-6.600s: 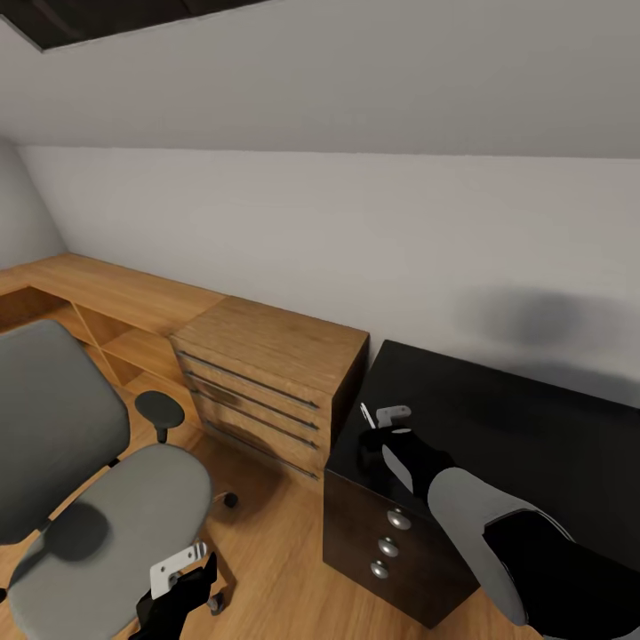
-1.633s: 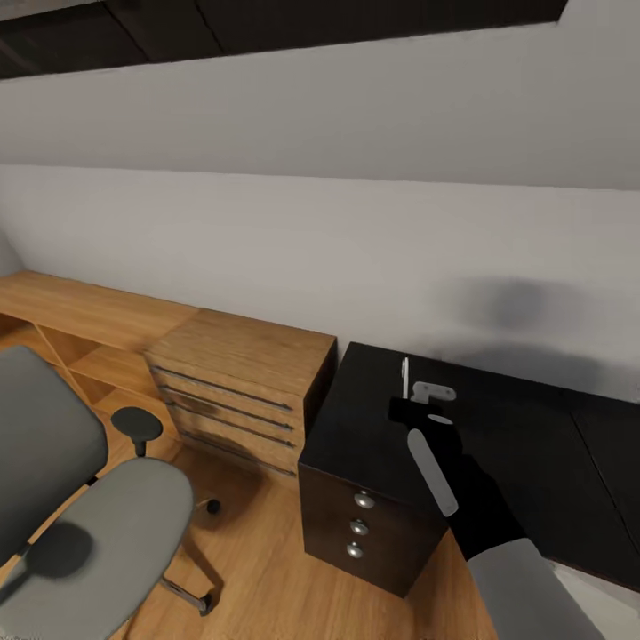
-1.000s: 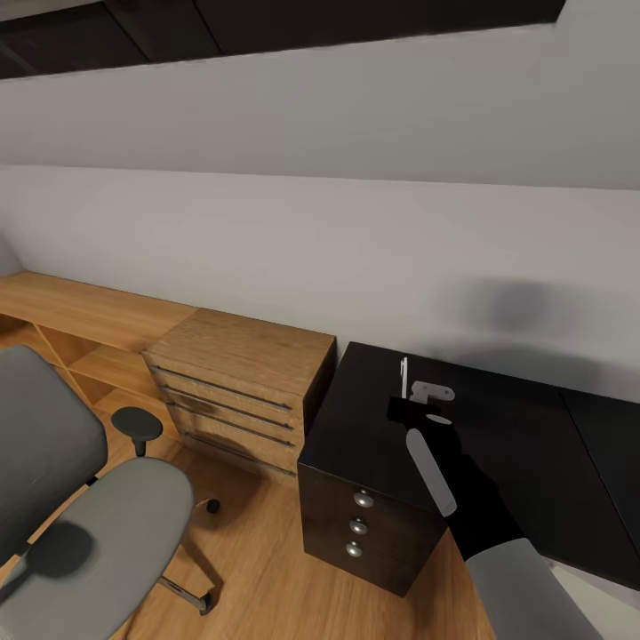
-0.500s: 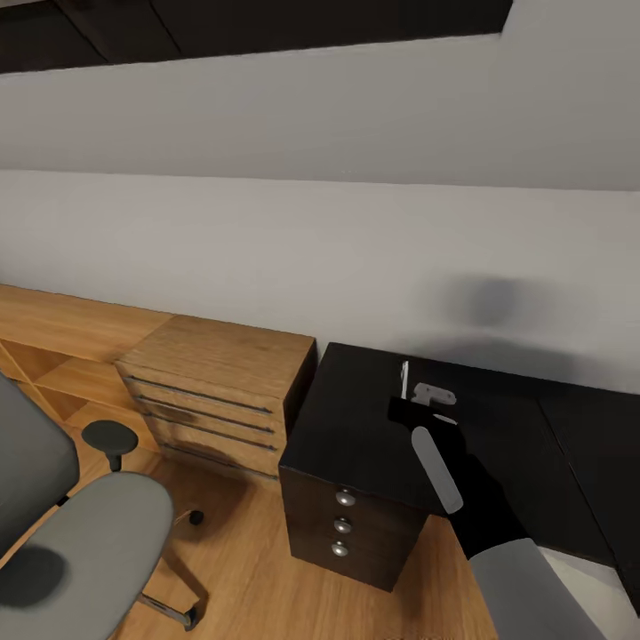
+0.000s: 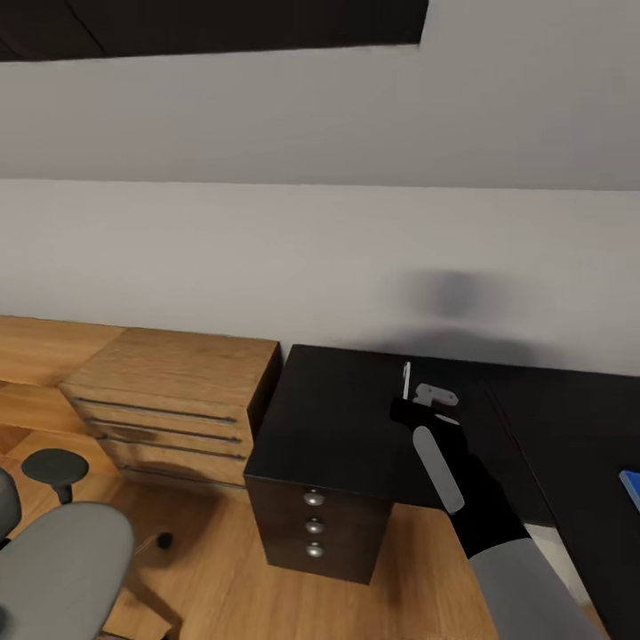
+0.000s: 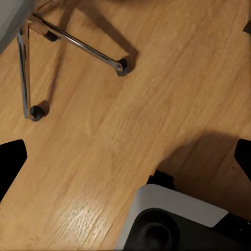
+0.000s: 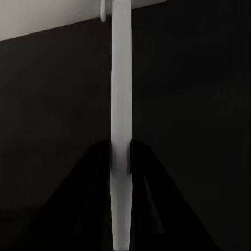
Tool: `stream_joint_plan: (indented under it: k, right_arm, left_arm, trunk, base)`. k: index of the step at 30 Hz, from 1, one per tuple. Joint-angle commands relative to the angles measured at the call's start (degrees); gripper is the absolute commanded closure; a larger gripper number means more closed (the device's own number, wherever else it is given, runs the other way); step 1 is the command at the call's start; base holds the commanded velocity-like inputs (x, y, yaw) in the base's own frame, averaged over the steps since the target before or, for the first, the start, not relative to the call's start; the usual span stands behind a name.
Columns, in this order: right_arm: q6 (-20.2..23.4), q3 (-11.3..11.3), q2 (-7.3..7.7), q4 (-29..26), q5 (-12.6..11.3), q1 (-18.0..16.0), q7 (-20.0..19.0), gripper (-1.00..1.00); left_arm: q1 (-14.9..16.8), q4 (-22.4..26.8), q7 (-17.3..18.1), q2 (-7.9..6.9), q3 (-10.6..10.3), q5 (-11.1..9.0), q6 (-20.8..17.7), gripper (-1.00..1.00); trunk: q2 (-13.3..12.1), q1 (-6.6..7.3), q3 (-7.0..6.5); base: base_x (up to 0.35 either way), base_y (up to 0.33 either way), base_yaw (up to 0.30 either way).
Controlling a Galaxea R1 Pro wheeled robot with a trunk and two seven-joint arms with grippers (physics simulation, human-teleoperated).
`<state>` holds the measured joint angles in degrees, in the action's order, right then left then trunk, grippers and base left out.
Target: In the bedroom, organize the workspace by keeping the computer under the desk, ensuring the monitor is on the desk, placing the keyboard on the desk next to the monitor, placing the mouse on the desk next to the keyboard, moving the folder from the swivel chair onto the desk next to the mouse, stacking the notebook on top of the folder with the pen on top of the notebook, and positioning the swivel chair next to the desk.
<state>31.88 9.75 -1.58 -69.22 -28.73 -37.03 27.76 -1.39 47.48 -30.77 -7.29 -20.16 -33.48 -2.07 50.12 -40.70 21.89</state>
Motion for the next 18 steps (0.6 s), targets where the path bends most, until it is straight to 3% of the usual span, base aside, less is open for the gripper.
stream_joint_plan:
  k: [1, 5, 6, 8, 18]
  right_arm:
    - [0.0, 0.1, 0.0, 0.0, -0.7, -0.1, 0.5, 1.0]
    - [0.0, 0.1, -0.02, 0.4, -0.7, -0.1, 0.5, 1.0]
    - [-1.4, -0.4, -0.07, 2.7, -0.6, -0.1, 0.4, 1.0]
    - [-2.8, -0.6, -0.03, 3.8, -0.6, -0.1, 0.3, 1.0]
    - [-4.9, -0.9, 0.16, 5.1, -0.7, -0.1, 0.1, 1.0]
  left_arm:
    - [0.0, -0.8, -0.4, -0.19, -0.2, -0.3, -0.2, -1.0]
    - [-0.1, -3.4, 0.8, -0.26, -0.2, -0.2, -0.2, -1.0]
    - [-0.1, -5.5, 3.8, -0.09, -0.2, -0.1, -0.2, -1.0]
    - [-0.1, -6.0, 4.6, -0.08, -0.2, -0.1, -0.2, -1.0]
    - [-0.1, -6.6, 5.4, -0.1, -0.2, -0.1, -0.1, -1.0]
  trunk:
    - [0.1, -0.01, 0.03]
    - [0.1, -0.01, -0.07]
    - [0.1, -0.01, -0.1]
    - [0.1, -0.01, -0.15]
    - [0.1, -0.01, -0.42]
  base:
    - [0.0, 0.0, -0.281]
    - [0.0, 0.0, -0.281]
    - [0.0, 0.0, -0.281]
    - [0.0, 0.0, -0.282]
    - [0.0, 0.0, -0.283]
